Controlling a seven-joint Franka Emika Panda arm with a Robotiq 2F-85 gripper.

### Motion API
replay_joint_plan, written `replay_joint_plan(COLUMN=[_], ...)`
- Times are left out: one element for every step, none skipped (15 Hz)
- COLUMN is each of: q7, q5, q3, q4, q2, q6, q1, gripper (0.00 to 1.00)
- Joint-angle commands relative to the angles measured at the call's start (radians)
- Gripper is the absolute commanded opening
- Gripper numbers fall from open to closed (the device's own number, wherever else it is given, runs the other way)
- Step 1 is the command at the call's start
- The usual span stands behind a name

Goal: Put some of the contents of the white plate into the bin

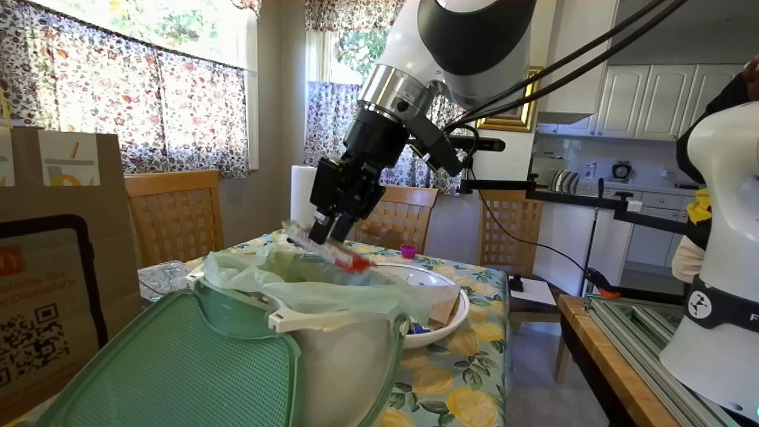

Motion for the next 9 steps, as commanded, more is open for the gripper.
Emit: replay_joint_plan(q7=[-0.053, -0.058, 0.024, 0.084, 0.112, 0.151, 0.192, 0.244, 0.3], q5=[-0.036, -0.052, -0.159, -0.264, -0.34, -0.428, -0.516, -0.605, -0.694], q3=[-0.028, -0.044, -0.05, -0.144, -0.193, -0.262, -0.334, -0.416, -0.493], q4=[-0.023, -0.043, -0.073, -0.115, -0.137, -0.151, -0.153, -0.142, -0.128], q2=[0.024, 0.013, 0.005, 0.017, 0.019, 0.04, 0.075, 0.11, 0.155], q6=[0.022, 0.024, 0.044, 0.094, 0.098, 0.112, 0.126, 0.121, 0.119], q1=[-0.024, -0.037, -0.073, -0.038, -0.044, -0.037, -0.026, 0.001, 0.034], gripper=[0.8, 0.88, 0.94, 0.99, 1.0, 1.0, 1.0, 1.0, 1.0])
